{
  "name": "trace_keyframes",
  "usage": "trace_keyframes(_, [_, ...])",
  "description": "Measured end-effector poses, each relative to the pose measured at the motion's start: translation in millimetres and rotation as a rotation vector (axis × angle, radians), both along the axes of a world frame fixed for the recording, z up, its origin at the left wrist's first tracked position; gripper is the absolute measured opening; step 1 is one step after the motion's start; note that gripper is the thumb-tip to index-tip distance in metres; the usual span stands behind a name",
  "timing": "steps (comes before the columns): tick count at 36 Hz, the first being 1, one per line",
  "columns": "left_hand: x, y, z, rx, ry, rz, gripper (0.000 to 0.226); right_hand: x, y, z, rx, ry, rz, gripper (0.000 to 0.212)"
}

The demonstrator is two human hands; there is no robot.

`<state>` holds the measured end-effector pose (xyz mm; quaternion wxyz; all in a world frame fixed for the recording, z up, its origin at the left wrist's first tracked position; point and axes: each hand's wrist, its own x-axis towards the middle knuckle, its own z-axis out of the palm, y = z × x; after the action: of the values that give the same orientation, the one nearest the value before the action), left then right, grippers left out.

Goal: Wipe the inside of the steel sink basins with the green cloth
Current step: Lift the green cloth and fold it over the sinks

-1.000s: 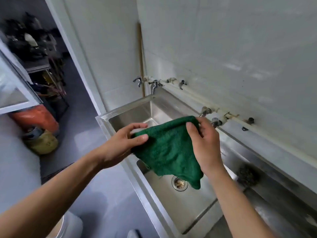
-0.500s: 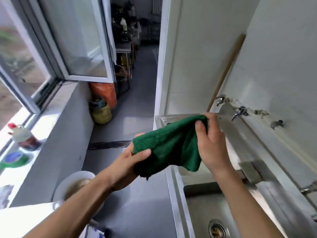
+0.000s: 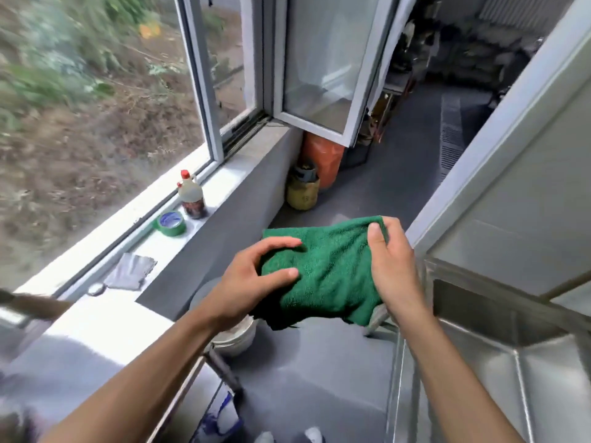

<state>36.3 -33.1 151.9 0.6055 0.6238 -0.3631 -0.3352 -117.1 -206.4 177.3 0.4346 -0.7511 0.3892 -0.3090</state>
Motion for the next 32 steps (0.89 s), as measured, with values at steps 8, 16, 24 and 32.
trace_keyframes(8, [59,44,-6,0.139,-0.097,0.342,0.044,135,4,-29,0.066,-0.041,0.398,0.024])
trace_keyframes(16, [81,105,-6,0.318,-0.201,0.771,0.057,237,49,-33,0.289,0.078,0.954,0.059])
trace_keyframes(24, [50,176,-35,0.658,-0.129,1.049,0.065,277,128,-59,0.167,0.288,1.493,0.075])
trace_keyframes(32, [14,228,-104,0.960,0.067,1.147,0.076,286,214,-125,-0.052,0.434,1.749,0.084])
